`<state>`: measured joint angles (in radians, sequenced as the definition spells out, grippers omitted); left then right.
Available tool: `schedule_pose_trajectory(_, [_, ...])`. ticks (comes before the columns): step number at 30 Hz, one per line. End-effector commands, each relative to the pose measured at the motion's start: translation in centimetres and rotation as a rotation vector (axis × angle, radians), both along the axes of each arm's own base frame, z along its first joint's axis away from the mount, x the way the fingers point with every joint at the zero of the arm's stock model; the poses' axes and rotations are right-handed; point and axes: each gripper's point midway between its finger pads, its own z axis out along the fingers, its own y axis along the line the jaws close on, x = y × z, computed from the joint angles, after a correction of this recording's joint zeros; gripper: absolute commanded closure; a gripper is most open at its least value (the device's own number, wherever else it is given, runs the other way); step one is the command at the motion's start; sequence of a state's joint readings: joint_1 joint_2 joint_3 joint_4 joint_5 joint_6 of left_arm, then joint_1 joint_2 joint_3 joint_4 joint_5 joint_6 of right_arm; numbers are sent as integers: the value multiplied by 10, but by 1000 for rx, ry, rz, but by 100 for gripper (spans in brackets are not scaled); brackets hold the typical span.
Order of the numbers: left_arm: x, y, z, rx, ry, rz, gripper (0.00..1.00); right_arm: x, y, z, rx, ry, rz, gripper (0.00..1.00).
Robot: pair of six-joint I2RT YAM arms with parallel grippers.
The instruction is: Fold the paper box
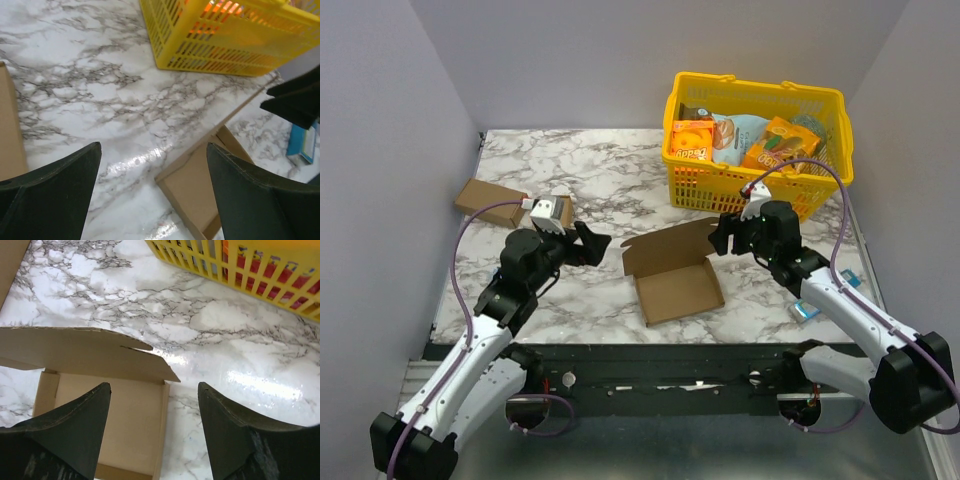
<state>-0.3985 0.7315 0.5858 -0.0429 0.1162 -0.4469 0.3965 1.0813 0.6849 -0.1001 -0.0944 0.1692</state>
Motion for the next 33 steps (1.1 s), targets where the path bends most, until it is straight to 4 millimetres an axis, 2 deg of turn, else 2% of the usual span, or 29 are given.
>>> schedule_pose_trajectory(1, [-40, -24, -24, -16, 112, -158, 7, 16, 4, 10, -36, -147, 70, 23])
schedule_pose_trajectory(3, [-46, -30, -36, 15, 139, -163, 7, 18, 4, 10, -41, -167, 80, 25])
schedule_pose_trajectory(6, [-48, -42, -37, 43, 139, -191, 6, 17, 9, 8, -35, -172, 107, 30])
schedule_pose_trajectory(10, [-49, -57, -52, 102, 188, -242, 7, 15, 16, 5, -19, -164, 146, 35])
schedule_pose_trajectory(17, [-33, -45, -66, 202, 185, -143, 10, 12, 22, 2, 1, -145, 177, 41])
schedule_pose_trajectory(24, [-20, -64, -70, 234, 134, -216, 25, 10, 25, -1, 10, -127, 192, 47])
schedule_pose_trajectory(28, [-13, -66, -73, 248, 121, -210, 43, 9, 24, -3, 7, -121, 189, 49])
schedule_pose_trajectory(33, [-7, -70, -74, 248, 98, -209, 46, 8, 25, -5, 10, -110, 195, 56])
